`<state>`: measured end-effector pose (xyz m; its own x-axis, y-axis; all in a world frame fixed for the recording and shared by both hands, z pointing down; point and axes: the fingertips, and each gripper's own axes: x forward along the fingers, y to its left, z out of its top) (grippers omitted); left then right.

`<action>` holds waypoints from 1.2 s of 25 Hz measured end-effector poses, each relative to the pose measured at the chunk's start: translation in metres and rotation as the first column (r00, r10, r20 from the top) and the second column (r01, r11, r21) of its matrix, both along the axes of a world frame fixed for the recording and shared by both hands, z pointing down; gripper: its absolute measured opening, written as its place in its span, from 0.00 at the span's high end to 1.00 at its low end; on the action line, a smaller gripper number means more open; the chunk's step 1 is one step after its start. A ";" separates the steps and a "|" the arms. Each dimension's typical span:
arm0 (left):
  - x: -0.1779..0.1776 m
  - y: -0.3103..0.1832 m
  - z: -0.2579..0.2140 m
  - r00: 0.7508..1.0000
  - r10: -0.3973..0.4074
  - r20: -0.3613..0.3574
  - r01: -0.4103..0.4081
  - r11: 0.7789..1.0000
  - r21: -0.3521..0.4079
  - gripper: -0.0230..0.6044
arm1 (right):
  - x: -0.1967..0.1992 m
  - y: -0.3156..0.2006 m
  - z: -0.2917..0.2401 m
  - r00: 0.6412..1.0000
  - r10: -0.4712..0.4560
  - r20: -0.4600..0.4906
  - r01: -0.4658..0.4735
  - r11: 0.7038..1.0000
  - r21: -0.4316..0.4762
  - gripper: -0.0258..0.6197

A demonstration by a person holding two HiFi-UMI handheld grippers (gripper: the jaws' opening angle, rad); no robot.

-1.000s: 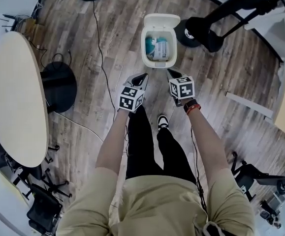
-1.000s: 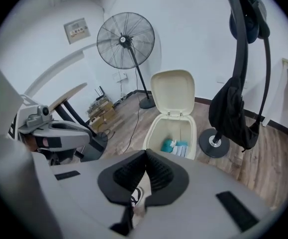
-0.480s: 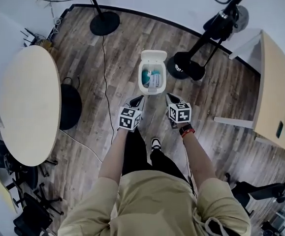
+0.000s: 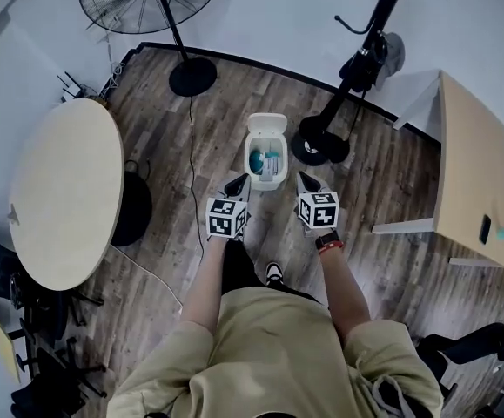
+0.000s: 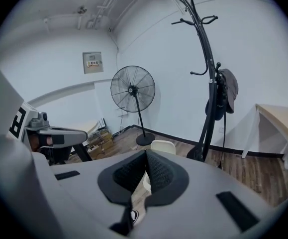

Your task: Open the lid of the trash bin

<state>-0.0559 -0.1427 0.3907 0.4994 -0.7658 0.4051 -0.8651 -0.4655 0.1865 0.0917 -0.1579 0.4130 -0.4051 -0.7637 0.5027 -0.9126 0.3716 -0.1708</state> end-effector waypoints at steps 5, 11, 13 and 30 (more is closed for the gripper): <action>0.000 0.020 -0.053 1.000 -0.022 0.011 0.021 0.996 0.087 0.92 | 0.014 0.029 -0.051 0.999 0.037 0.016 -0.038 0.996 0.077 0.94; 0.004 0.037 -0.099 0.999 -0.047 0.007 0.046 0.985 0.169 0.92 | 0.030 0.049 -0.110 0.997 0.063 0.033 -0.068 0.979 0.190 0.94; 0.007 0.044 -0.112 0.999 -0.048 0.010 0.045 0.979 0.200 0.92 | 0.031 0.057 -0.124 0.997 0.065 0.036 -0.071 0.973 0.221 0.94; 0.005 0.073 -0.169 0.993 -0.107 -0.051 0.118 0.932 0.342 0.92 | 0.026 0.085 -0.180 0.993 0.068 0.097 -0.099 0.931 0.352 0.94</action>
<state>-0.0505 -0.0692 0.2221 0.4102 -0.9072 0.0928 -0.9118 -0.4061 0.0605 0.1172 -0.0734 0.2334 -0.3602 -0.9190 0.1601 -0.9314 0.3447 -0.1168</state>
